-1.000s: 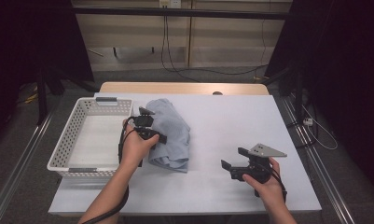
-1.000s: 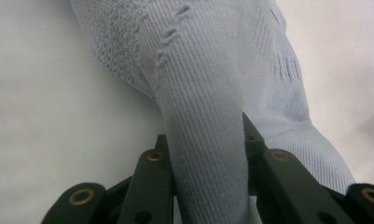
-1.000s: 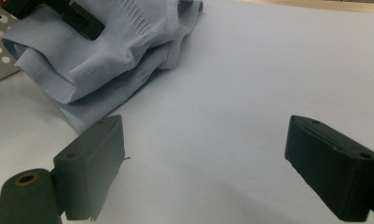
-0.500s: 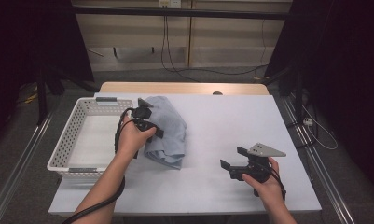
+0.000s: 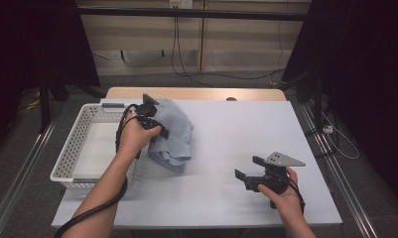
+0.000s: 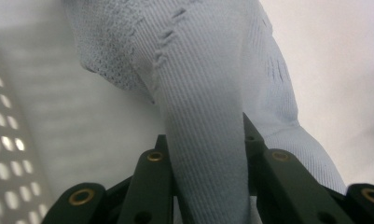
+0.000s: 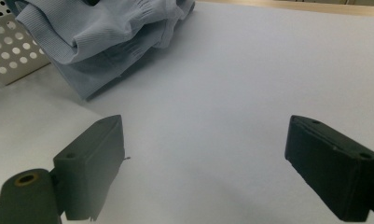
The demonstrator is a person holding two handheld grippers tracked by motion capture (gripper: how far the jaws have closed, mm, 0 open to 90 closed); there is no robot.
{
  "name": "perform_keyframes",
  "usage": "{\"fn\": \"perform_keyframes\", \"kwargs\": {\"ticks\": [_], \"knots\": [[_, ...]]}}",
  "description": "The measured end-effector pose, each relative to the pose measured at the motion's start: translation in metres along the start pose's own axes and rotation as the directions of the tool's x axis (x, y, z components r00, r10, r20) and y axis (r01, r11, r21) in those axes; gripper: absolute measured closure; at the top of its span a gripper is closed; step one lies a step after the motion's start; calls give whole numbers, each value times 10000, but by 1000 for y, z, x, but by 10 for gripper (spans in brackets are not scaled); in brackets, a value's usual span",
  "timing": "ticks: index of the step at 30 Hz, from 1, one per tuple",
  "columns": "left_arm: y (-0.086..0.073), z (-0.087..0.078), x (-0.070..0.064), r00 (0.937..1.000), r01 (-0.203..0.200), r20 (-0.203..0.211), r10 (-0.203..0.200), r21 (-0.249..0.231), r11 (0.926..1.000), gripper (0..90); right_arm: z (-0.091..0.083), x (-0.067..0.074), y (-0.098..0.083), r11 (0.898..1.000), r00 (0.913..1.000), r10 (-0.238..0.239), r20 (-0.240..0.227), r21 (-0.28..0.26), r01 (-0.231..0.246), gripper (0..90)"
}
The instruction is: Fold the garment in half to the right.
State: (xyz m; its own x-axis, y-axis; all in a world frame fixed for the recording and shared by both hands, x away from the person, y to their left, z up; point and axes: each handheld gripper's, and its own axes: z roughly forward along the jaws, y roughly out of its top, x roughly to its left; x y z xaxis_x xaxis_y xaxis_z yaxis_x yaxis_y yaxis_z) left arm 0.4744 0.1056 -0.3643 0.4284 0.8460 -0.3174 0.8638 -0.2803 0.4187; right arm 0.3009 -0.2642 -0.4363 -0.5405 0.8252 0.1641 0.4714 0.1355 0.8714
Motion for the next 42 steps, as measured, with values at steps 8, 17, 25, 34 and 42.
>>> {"fn": "perform_keyframes", "kwargs": {"ticks": [8, 17, 25, 34, 42], "knots": [[7, -4, 8, 9998, -82, -173, 86, 232, 9997, 731, 0, 0, 0, 10000, 10000, 23, -19, -58, -23, 111], [10, -12, 11, 9995, -196, -226, 207, 494, 9986, 731, 1, 0, 1, 10000, 10000, 11, -38, -65, -11, 110], [15, -18, 13, 9990, -266, -327, 295, 842, 9961, 731, 4, 1, 2, 10000, 9999, -16, -100, -66, 16, 109], [22, -25, 13, 9978, -392, -503, 441, 948, 9947, 731, 1, -1, 1, 10000, 10000, 18, -52, -59, -18, 103], [27, -31, 12, 9970, -441, -584, 500, 986, 9942, 731, 1, -1, 2, 10000, 10000, 39, -26, -91, -39, 103]]}}
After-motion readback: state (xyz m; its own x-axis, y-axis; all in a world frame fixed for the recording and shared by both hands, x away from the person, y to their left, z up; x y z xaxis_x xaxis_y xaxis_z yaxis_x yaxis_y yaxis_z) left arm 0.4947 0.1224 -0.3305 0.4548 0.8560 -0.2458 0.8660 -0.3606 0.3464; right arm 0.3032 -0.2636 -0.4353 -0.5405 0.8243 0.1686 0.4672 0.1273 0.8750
